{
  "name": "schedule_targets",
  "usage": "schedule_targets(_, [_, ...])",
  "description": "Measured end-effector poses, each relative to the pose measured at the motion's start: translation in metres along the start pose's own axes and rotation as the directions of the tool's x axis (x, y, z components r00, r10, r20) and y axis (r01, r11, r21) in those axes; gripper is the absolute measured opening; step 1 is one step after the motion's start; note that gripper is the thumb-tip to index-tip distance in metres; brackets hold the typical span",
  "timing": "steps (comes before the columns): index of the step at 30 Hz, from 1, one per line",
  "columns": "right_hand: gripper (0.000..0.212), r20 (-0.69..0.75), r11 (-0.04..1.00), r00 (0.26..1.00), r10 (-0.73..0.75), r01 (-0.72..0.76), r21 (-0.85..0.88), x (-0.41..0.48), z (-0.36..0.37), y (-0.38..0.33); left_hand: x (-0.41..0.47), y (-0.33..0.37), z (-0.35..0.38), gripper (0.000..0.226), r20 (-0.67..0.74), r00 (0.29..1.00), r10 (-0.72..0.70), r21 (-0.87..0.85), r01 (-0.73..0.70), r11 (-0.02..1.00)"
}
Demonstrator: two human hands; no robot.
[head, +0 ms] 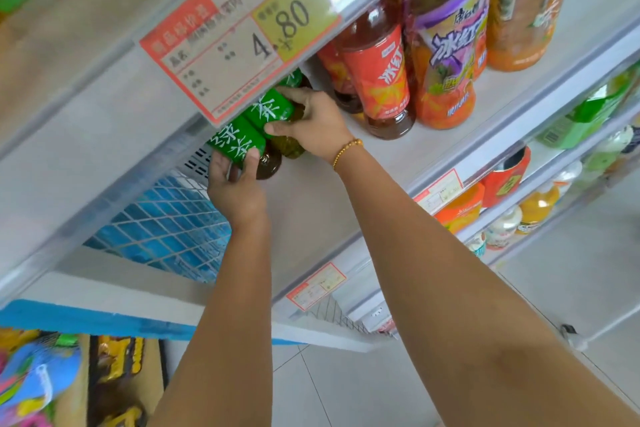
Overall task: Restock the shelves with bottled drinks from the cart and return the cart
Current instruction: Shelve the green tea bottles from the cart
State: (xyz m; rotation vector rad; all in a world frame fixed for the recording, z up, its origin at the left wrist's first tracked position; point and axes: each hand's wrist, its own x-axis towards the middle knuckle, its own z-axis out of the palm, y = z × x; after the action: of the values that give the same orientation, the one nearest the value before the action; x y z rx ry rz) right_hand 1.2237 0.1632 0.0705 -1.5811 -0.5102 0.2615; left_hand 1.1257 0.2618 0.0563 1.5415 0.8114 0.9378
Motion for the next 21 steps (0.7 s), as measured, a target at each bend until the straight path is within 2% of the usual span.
schedule_targets(3, [0.071, -0.021, 0.991, 0.999, 0.029, -0.026, 0.131, 0.005, 0.006, 0.006, 0.010, -0.003, 0.000, 0.043, 0.021, 1.000, -0.003, -0.020, 0.004, 1.000])
schedule_targets(6, [0.071, -0.063, 1.000, 0.998, 0.004, -0.002, 0.018, 0.011, 0.013, 0.009, 0.013, -0.006, 0.001, 0.046, 0.026, 0.999, 0.025, -0.010, -0.025, 1.000])
schedule_targets(9, [0.069, -0.105, 0.996, 0.994, -0.013, 0.003, -0.093, 0.016, 0.020, 0.008, 0.019, -0.008, 0.009, 0.050, -0.026, 0.997, 0.069, 0.031, -0.068, 0.997])
schedule_targets(15, [0.067, -0.238, 0.980, 0.971, 0.011, -0.058, -0.188, 0.022, 0.046, 0.008, 0.039, -0.015, 0.015, 0.046, -0.093, 0.993, 0.071, 0.071, -0.064, 0.995])
schedule_targets(18, [0.062, -0.253, 0.987, 0.966, 0.048, -0.085, -0.138, 0.027, 0.049, 0.007, 0.050, -0.020, 0.014, 0.037, -0.128, 0.991, 0.047, 0.081, -0.037, 0.996])
schedule_targets(21, [0.043, -0.330, 0.997, 0.942, 0.061, -0.074, -0.029, 0.027, 0.054, 0.009, 0.061, -0.025, 0.013, 0.037, -0.128, 0.992, 0.024, 0.078, -0.014, 0.997])
